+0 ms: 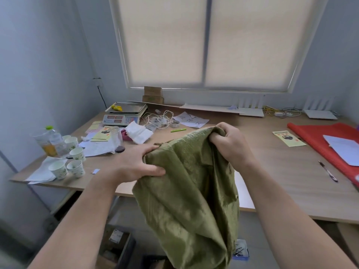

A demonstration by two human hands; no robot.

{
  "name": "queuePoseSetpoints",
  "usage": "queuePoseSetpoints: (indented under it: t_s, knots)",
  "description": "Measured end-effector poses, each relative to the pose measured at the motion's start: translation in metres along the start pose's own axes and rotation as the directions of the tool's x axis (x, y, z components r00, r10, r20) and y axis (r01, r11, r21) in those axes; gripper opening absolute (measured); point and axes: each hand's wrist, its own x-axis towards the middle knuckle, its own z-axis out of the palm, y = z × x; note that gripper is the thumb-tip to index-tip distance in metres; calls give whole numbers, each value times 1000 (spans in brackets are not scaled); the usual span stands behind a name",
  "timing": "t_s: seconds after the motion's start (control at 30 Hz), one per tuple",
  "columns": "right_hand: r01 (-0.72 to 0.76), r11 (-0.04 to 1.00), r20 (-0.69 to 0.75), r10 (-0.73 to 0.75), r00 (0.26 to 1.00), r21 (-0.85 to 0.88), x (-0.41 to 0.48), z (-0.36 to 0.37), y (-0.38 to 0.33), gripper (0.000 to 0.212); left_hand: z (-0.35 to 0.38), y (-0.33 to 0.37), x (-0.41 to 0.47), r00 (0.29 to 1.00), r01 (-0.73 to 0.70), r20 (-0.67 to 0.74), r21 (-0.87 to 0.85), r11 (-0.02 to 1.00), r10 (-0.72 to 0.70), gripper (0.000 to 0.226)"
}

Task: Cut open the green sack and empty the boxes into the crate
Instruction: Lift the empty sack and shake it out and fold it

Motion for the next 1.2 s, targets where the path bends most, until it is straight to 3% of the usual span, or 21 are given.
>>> queuePoseSetpoints:
  t_s: [0.1,0.23,0.3,0.43,0.47,0.53,0.63,0.67,0.73,0.77,0.83,0.97,1.03,1.1,1.17,1.2]
  knots:
    - [-4,988,74,-8,997,153,-2,-5,6,32,8,-12,3,976,5,-208,-271,963,-63,29]
    - [29,922,97,-72,993,386,-5,-16,13,68,10,-21,3,951,2,-201,-759,651,-237,31]
    - [6,899,123,-67,990,438,-5,-21,16,82,10,-21,3,942,-16,-190,-849,528,-277,22]
    - [-97,862,383,-118,916,497,-11,-25,28,111,2,-15,6,932,-12,-155,-917,399,-327,15]
    - [-114,874,439,-121,890,472,-14,-25,30,107,0,-14,6,944,18,-112,-922,388,-311,17]
    - [-102,919,476,-100,874,380,-19,-23,29,77,-4,-12,5,959,100,-10,-924,370,-283,24]
    - [-126,874,316,-33,948,470,-21,-19,24,29,-11,-11,1,970,164,88,-925,343,-226,20]
    - [-166,819,276,10,961,549,-21,-18,22,24,-13,-11,0,977,162,104,-933,323,-188,25]
    - [-236,718,237,101,966,655,-19,-16,17,21,-12,-18,-1,983,147,106,-944,297,-149,55]
    - [-252,688,218,138,966,681,-19,-15,14,19,-10,-21,-2,991,98,65,-952,289,-121,54]
    - [-251,661,156,201,967,707,-17,-13,8,15,-3,-25,-6,995,-72,-85,-965,250,-44,47]
    - [-166,696,-84,310,947,698,-8,-5,3,13,10,-35,-10,964,-191,-174,-979,66,201,103]
    - [-122,771,-210,317,925,626,-6,-2,3,10,18,-29,-13,967,-229,-204,-960,162,156,108]
    - [-96,860,-317,286,904,502,-7,0,1,6,27,-17,-16,968,-246,-241,-893,376,61,109]
    - [-80,901,-360,249,899,425,-11,3,-3,5,37,-5,-13,946,-262,-324,-747,611,10,96]
    - [-81,897,-350,251,903,435,-11,5,-4,9,40,1,-10,922,-278,-387,-695,663,-19,82]
